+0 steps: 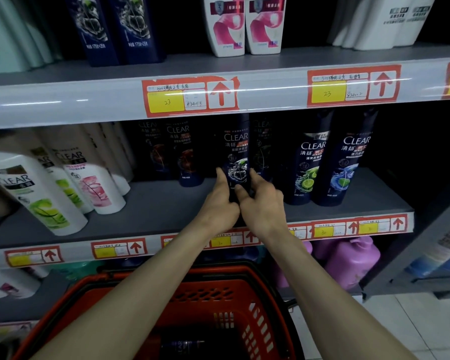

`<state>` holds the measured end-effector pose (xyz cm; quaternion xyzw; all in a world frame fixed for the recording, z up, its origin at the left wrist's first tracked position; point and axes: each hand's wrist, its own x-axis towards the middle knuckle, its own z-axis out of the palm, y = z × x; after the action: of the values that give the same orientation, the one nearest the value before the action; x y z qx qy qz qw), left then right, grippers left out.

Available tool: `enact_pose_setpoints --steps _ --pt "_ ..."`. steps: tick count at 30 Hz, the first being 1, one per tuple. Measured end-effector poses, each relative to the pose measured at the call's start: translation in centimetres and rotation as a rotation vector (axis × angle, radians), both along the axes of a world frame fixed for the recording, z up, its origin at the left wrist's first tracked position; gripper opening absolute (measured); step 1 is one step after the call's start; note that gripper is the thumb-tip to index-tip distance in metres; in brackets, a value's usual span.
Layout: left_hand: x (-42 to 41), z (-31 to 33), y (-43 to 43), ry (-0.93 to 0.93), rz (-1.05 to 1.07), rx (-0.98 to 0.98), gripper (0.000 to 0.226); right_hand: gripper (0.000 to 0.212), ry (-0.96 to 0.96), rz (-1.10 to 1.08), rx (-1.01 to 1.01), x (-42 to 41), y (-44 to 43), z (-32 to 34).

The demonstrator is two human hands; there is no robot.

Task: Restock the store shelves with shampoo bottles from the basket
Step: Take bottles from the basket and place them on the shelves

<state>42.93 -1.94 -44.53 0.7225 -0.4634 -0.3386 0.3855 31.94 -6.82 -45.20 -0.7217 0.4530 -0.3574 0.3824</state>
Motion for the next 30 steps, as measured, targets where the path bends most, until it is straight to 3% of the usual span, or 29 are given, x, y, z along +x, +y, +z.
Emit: enact_pose_setpoints --steps 7,12,15,22,26,30 --pt "0.9 0.8 2.9 -0.012 0.07 -0.064 0.091 0.047 -0.001 -0.077 -0.058 -0.9 1.7 2.3" --pt "2.7 2.2 8.4 -0.083 0.127 -0.188 0.054 0.022 -0.026 -0.044 -0.14 -1.5 5.5 3.6" --pt "3.3 2.5 13.1 -0.053 0.147 -0.19 0.037 0.017 0.068 0.069 -0.177 -0.7 8.2 4.2" --pt "5.0 1.7 22.3 -0.031 0.197 -0.113 0.031 0.016 0.21 0.289 -0.27 2.0 14.6 5.6" --pt "6.0 0.0 25.0 -0.001 0.242 -0.038 0.017 0.015 0.404 0.462 -0.224 2.3 16.9 2.7" --pt "7.0 -3.1 26.3 0.065 0.222 0.091 0.016 0.016 0.616 0.593 -0.163 2.2 18.0 -1.5"
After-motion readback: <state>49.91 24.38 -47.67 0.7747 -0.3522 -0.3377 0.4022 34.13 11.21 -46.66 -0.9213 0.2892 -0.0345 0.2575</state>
